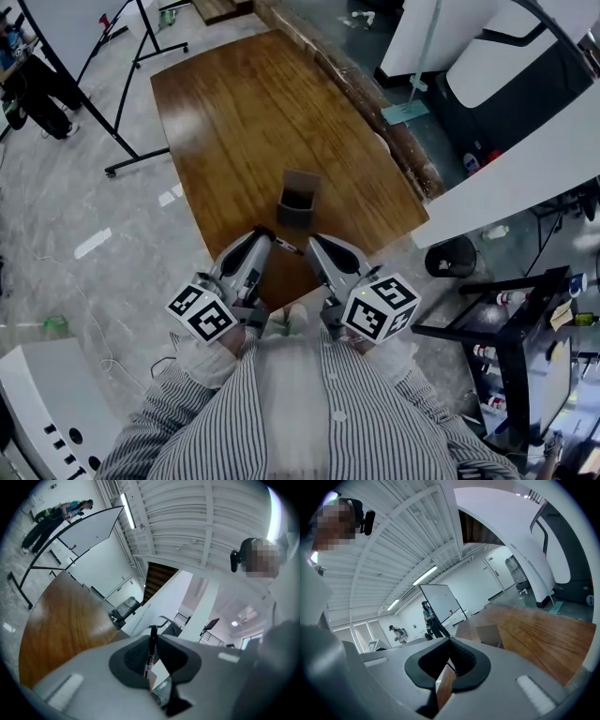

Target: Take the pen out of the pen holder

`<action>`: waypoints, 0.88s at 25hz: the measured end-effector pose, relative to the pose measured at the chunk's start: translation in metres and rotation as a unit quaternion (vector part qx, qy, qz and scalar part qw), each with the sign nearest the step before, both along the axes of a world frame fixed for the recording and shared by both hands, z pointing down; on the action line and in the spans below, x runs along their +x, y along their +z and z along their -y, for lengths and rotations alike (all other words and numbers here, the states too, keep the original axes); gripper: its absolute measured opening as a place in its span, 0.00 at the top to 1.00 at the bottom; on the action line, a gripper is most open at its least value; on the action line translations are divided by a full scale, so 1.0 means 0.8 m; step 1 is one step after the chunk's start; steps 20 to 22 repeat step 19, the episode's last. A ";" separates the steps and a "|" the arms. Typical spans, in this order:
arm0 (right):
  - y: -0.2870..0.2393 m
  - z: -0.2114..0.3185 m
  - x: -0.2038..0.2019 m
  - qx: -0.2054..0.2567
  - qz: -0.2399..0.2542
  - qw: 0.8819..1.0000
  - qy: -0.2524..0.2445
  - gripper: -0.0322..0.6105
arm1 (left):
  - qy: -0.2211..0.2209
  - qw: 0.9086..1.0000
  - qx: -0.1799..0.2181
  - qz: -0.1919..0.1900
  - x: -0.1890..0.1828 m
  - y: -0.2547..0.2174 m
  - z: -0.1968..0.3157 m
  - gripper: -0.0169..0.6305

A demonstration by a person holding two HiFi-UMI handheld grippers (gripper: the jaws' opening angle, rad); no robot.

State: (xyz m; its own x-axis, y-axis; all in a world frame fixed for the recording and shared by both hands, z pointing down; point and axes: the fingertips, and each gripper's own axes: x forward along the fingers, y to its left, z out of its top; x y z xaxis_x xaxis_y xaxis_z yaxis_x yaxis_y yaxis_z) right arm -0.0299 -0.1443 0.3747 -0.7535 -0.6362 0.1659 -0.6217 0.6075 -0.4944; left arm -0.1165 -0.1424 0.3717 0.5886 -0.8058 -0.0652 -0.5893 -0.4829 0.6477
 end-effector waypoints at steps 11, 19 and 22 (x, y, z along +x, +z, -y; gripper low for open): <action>0.014 -0.008 0.007 -0.020 -0.005 1.000 0.003 0.95 | 0.001 1.000 -0.006 0.008 0.002 0.003 -0.006 0.90; 0.013 -0.011 0.011 -0.022 -0.002 1.000 0.004 0.95 | -0.002 1.000 -0.020 -0.018 0.001 0.005 -0.005 0.90; 0.013 -0.011 0.011 -0.022 -0.002 1.000 0.004 0.95 | -0.002 1.000 -0.020 -0.018 0.001 0.005 -0.005 0.90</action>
